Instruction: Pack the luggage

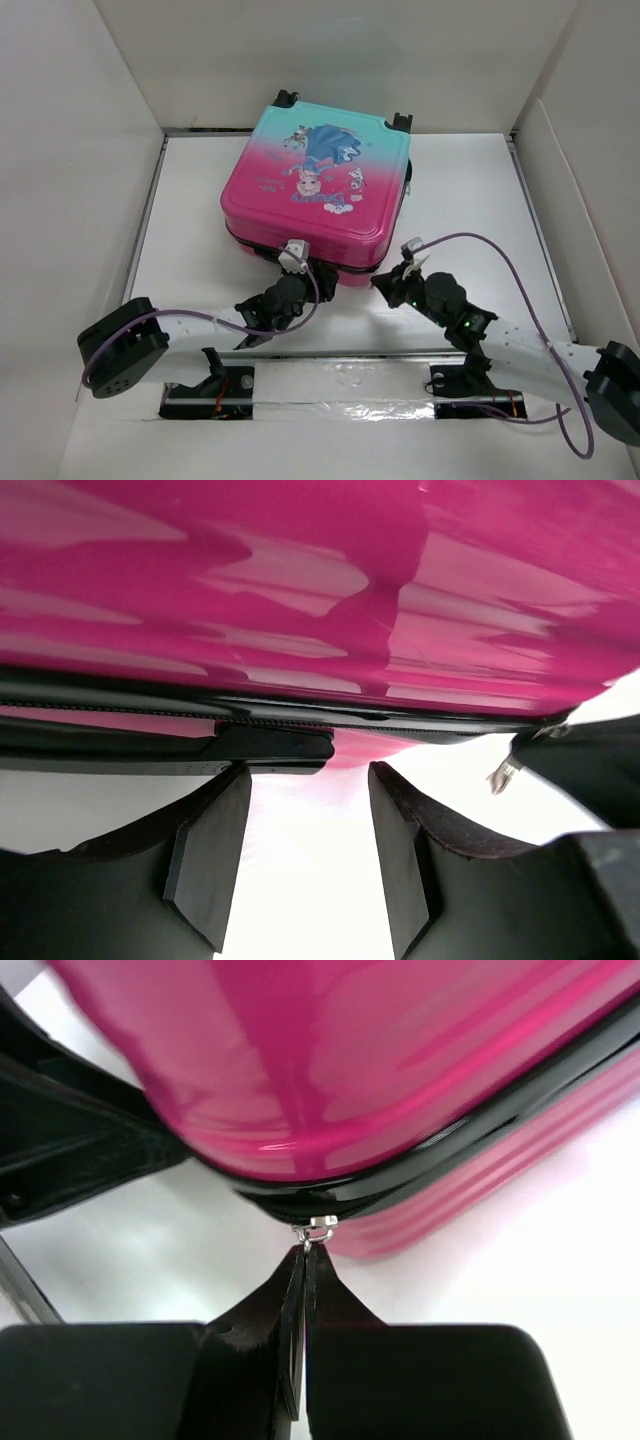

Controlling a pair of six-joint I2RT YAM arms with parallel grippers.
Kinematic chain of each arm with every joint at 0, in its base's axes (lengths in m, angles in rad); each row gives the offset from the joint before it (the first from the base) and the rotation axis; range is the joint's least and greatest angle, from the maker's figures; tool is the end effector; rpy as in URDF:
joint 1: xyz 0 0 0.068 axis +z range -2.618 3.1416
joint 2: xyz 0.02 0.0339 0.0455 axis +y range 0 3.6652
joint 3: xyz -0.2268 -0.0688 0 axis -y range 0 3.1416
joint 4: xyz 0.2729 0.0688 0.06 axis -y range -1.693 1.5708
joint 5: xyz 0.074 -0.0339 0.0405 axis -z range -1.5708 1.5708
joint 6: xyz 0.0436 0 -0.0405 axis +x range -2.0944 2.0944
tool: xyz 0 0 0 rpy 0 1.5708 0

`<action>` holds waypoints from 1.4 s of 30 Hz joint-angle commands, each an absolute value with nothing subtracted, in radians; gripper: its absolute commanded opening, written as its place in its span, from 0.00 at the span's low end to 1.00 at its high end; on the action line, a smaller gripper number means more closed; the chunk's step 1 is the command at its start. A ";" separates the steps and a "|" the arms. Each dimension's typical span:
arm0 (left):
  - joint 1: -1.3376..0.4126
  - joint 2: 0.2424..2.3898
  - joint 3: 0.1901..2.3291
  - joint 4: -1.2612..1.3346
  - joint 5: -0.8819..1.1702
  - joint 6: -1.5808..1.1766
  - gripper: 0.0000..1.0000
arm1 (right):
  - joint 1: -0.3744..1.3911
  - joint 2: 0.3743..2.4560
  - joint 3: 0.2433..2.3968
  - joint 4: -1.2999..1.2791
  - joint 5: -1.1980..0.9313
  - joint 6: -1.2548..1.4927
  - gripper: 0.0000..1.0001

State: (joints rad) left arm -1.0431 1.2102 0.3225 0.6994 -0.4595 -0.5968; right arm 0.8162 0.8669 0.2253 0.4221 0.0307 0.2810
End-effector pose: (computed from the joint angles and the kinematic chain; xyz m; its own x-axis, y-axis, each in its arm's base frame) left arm 0.1526 -0.2234 0.1308 -0.3899 -0.3314 -0.8592 0.4061 0.7755 -0.4834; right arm 0.1671 0.1758 0.1455 -0.3396 0.0435 -0.9396 -0.6386 0.7228 0.2642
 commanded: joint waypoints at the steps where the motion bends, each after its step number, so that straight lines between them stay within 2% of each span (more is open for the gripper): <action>1: -1.011 1.278 0.437 0.909 -0.437 -0.577 0.47 | 0.965 0.853 0.248 0.353 -0.012 0.394 0.00; 7: -1.011 1.335 0.456 0.950 -0.379 -0.595 0.47 | 1.147 1.135 0.397 0.518 0.211 0.524 0.00; 9: -1.011 1.316 0.436 0.945 -0.374 -0.600 0.47 | 1.160 1.266 0.452 0.605 0.308 0.564 0.00; 12: -1.011 1.260 0.402 0.904 -0.382 -0.612 0.49 | 1.160 1.350 0.457 0.762 0.385 0.563 0.00; 18: -1.011 0.936 0.305 0.602 -0.480 -0.635 0.55 | 1.134 1.258 0.420 0.655 0.397 0.563 0.00; 23: -0.953 0.583 0.354 0.269 -0.650 -0.686 0.57 | 1.124 1.195 0.400 0.612 0.373 0.552 0.00; 26: -0.838 0.538 0.429 0.230 -0.692 -0.689 0.59 | 1.124 1.175 0.374 0.614 0.354 0.554 0.00; 31: -0.585 0.661 0.541 0.320 -0.631 -0.765 0.61 | 1.106 1.103 0.351 0.556 0.319 0.537 0.00; 32: -0.460 0.707 0.584 0.321 -0.550 -0.831 0.62 | 1.106 1.074 0.356 0.505 0.318 0.520 0.00; 34: -0.317 0.759 0.615 0.340 -0.426 -0.866 0.62 | 1.106 1.048 0.365 0.463 0.314 0.503 0.00; 35: -0.179 0.781 0.630 0.342 -0.317 -0.891 0.62 | 1.106 1.034 0.368 0.445 0.313 0.491 0.00; 37: -0.034 0.858 0.635 0.354 -0.191 -0.951 0.62 | 1.106 0.993 0.357 0.434 0.307 0.485 0.00; 38: 0.098 0.897 0.629 0.363 -0.041 -0.974 0.62 | 1.097 0.982 0.345 0.434 0.304 0.480 0.00; 42: 0.227 1.129 0.604 0.489 0.215 -1.046 0.60 | 1.097 0.988 0.336 0.446 0.273 0.477 0.00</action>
State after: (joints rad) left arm 0.1818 1.0172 0.6067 0.4091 -0.0891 -0.9554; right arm 1.0859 1.0073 0.3347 0.3855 0.3477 0.4904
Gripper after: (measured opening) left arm 0.600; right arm 0.022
